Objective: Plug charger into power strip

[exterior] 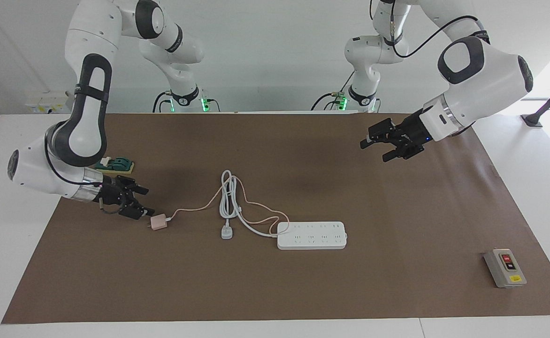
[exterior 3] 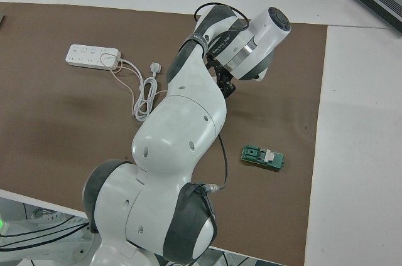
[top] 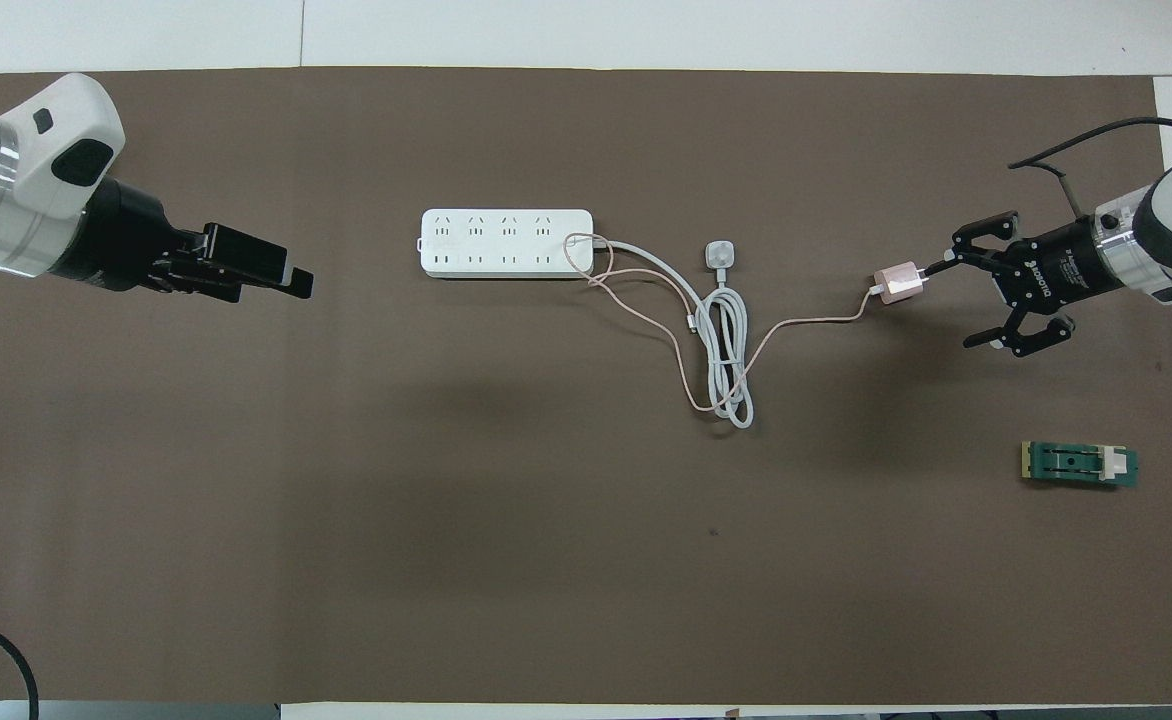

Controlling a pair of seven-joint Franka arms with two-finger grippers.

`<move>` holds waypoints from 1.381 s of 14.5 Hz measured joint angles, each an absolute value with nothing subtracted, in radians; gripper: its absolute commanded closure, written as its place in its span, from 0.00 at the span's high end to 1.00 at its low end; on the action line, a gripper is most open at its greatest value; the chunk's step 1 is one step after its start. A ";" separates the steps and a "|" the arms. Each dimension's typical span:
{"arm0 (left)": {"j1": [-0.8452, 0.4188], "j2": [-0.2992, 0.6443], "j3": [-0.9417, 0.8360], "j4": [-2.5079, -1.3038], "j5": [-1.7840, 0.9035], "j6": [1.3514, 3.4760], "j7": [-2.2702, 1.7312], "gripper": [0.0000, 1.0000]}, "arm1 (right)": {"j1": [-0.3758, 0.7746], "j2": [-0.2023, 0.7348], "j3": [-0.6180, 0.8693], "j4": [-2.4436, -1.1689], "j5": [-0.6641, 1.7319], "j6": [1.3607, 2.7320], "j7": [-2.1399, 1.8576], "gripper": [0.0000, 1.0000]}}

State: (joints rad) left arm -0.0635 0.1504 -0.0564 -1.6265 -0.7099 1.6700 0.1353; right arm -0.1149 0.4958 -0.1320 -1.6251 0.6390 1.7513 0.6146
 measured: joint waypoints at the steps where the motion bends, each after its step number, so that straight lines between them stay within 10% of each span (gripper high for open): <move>1: -0.063 0.155 -0.057 -1.635 -0.786 1.678 0.152 1.00 | -0.113 0.510 -0.131 -1.617 0.649 1.752 0.628 1.00; 20: -0.101 0.303 -0.073 -1.928 -1.666 1.716 0.749 1.00 | -0.124 0.710 -0.133 -1.483 0.690 1.729 0.665 1.00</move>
